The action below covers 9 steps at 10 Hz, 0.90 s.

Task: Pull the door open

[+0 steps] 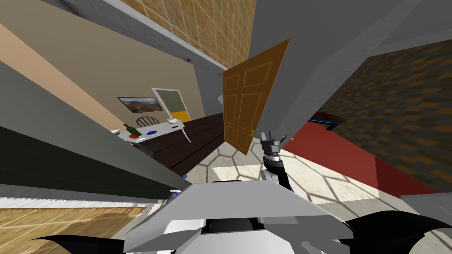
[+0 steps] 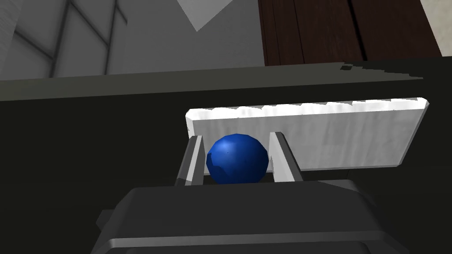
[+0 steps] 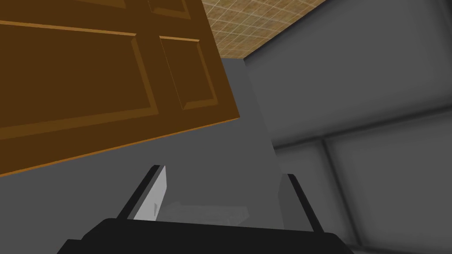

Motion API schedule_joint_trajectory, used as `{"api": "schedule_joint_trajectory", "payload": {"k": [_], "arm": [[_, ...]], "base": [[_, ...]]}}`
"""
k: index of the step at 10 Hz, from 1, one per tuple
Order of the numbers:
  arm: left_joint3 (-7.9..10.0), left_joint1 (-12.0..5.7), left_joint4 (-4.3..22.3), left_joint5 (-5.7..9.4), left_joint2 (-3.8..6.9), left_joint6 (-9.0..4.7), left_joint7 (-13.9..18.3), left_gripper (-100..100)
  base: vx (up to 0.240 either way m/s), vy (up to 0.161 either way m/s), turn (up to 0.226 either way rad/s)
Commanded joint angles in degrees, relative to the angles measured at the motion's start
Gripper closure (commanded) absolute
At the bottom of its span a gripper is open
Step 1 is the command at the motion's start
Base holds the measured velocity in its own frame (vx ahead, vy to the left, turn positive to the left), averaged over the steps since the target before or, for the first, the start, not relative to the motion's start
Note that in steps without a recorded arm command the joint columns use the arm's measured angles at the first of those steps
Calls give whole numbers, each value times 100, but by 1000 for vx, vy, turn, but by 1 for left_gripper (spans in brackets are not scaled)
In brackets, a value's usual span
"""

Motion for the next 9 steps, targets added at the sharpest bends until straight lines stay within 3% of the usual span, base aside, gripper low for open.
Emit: {"api": "schedule_joint_trajectory", "payload": {"k": [1,9], "arm": [[-21,4,-41,0,41,51,16,100],[-117,-232,-61,1,233,176,123,100]], "base": [[-189,44,-79],[-204,27,-105]]}}
